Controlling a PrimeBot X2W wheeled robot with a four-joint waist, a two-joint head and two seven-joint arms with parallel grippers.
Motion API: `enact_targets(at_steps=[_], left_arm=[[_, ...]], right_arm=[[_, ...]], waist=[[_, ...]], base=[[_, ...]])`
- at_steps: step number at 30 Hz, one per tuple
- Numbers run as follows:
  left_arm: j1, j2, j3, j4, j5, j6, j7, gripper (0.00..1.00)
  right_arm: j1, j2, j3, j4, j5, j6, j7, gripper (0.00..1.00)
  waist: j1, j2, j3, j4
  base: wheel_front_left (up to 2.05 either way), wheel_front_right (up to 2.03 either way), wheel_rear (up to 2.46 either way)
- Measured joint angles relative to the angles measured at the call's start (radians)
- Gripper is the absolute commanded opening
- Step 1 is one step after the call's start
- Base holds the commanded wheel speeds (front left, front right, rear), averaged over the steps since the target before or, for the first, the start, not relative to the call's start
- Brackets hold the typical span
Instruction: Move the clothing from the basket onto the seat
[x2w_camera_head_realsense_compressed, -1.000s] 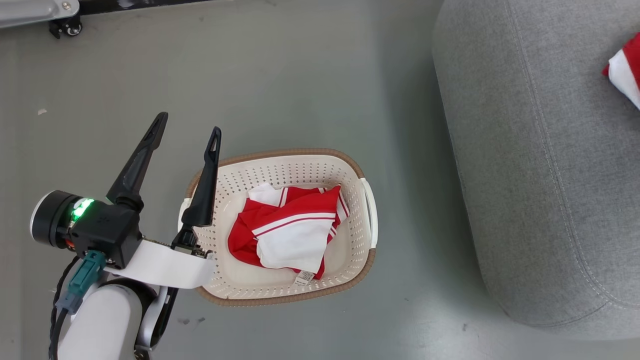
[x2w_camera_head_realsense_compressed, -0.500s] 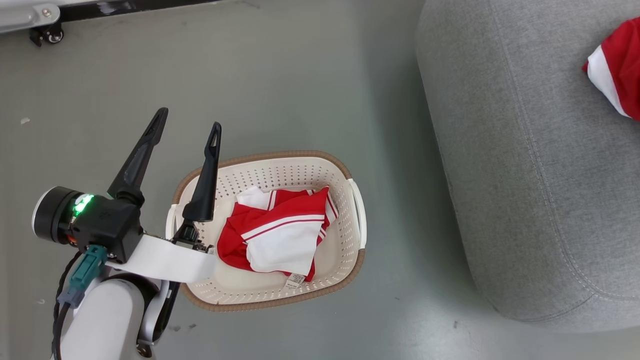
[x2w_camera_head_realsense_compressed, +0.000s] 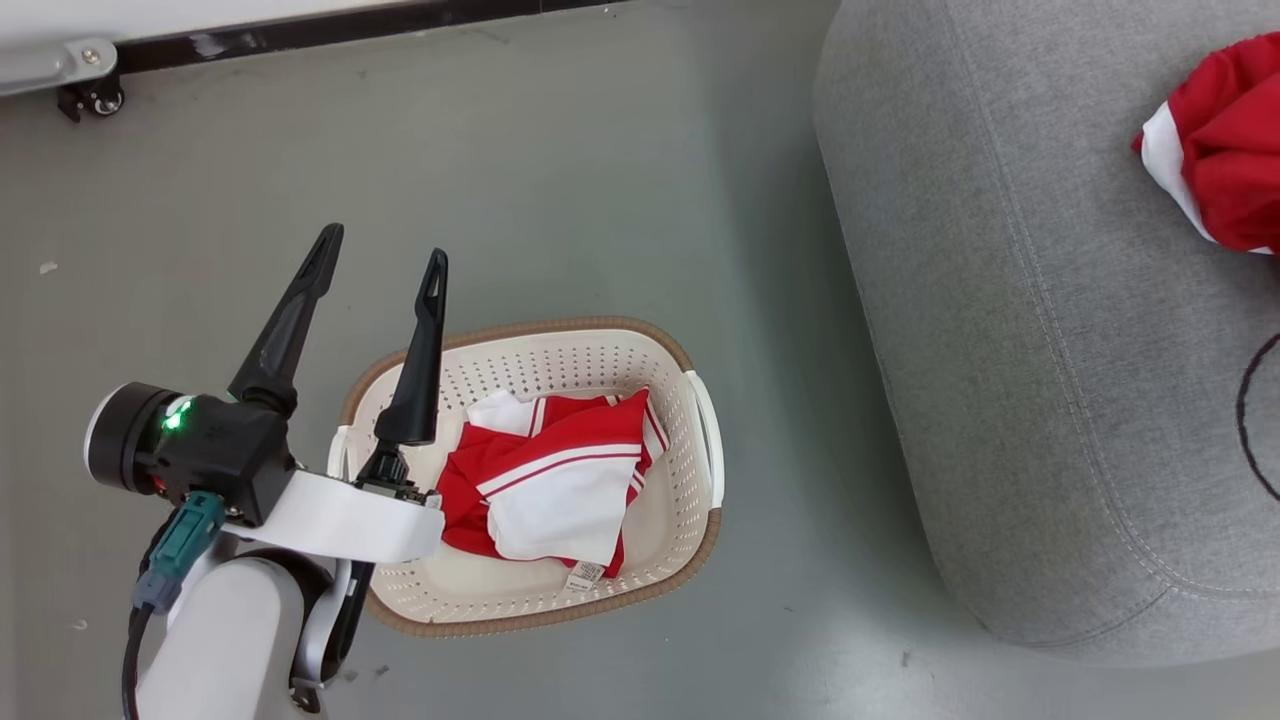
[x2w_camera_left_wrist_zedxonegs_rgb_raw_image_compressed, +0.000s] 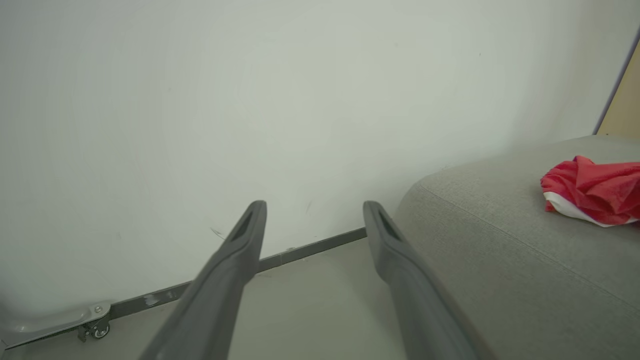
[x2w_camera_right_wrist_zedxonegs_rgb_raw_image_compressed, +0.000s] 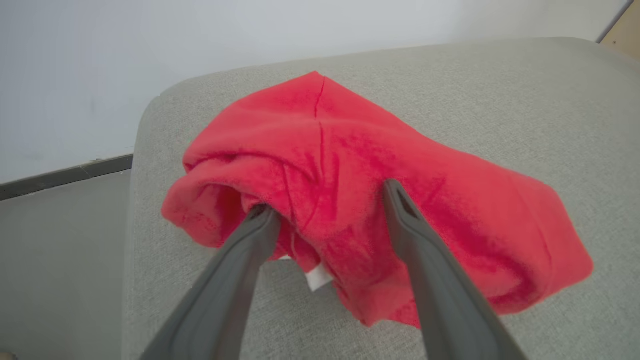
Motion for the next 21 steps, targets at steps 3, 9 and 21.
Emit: enact_targets(at_steps=[3,9,21], left_arm=[[0.0,-0.004,0.003,0.011,-0.006,0.001,-0.008,1.0],[0.0,-0.009,0.013,0.027,-0.007,0.003,-0.018,1.0],[0.006,-0.031,0.036,0.065,-0.026,0.02,-0.036,1.0]], right_arm=[[0.009,0.008,0.028,-0.019,0.004,0.0,-0.01,1.0],[0.024,0.009,0.068,-0.065,0.025,0.0,-0.035,1.0],[0.072,0.03,0.164,-0.156,0.048,0.0,-0.069,1.0]], waist=[[0.0,0.0,-0.008,0.0],[0.0,0.0,-0.028,0.0],[0.0,0.0,-0.082,0.007]], base=[[0.0,0.0,0.0],[0.0,0.0,0.0],[0.0,0.0,0.0]])
